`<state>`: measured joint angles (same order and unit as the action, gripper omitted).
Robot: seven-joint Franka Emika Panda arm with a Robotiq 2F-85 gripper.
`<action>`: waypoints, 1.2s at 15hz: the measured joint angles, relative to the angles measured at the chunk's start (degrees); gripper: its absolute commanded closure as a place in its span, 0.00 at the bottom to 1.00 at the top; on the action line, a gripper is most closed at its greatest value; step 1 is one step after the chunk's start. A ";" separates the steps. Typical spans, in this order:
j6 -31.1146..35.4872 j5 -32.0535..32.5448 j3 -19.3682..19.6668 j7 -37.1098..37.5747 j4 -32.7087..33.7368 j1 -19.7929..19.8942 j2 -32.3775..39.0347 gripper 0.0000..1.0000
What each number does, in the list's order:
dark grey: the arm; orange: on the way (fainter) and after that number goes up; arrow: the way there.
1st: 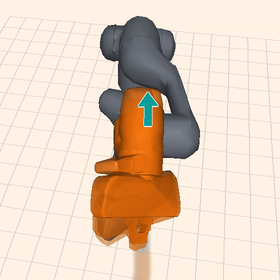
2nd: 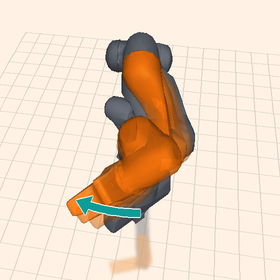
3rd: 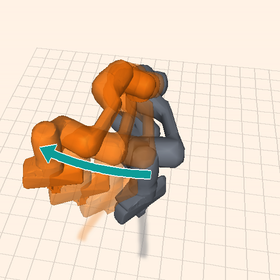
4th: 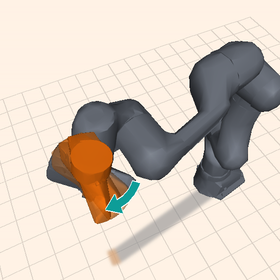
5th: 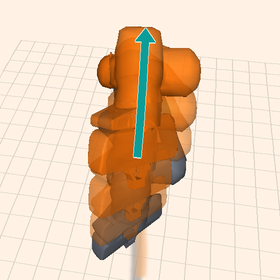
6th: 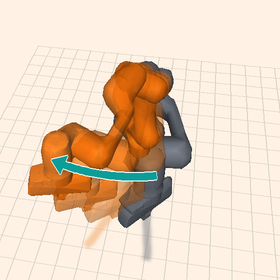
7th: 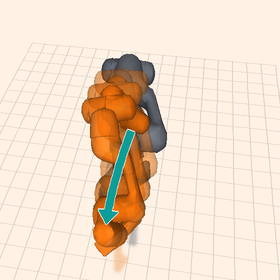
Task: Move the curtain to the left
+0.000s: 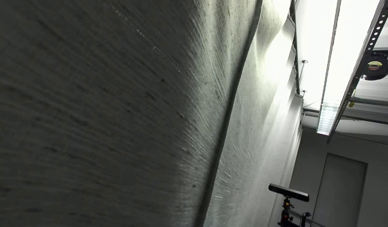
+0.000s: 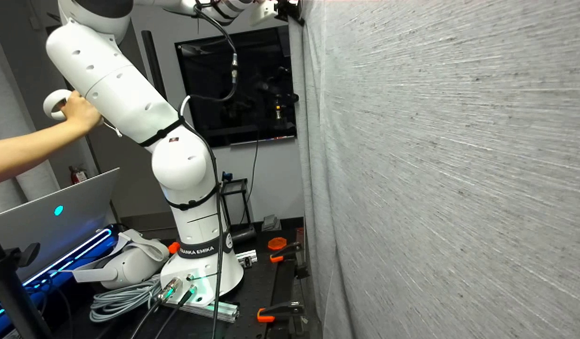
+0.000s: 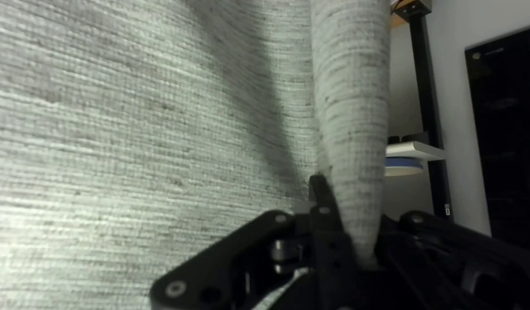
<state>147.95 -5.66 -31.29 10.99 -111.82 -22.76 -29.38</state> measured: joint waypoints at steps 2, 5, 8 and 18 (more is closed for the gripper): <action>0.00 1.30 -0.54 0.63 0.05 0.71 0.00 0.99; -0.27 2.84 -1.42 1.31 0.27 1.95 -0.01 0.99; -1.98 4.12 -2.20 2.63 0.89 3.14 -0.07 0.99; -8.21 6.35 -3.75 5.76 3.56 5.19 -0.14 0.96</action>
<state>139.74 0.70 -35.03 16.75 -108.25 -17.57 -29.52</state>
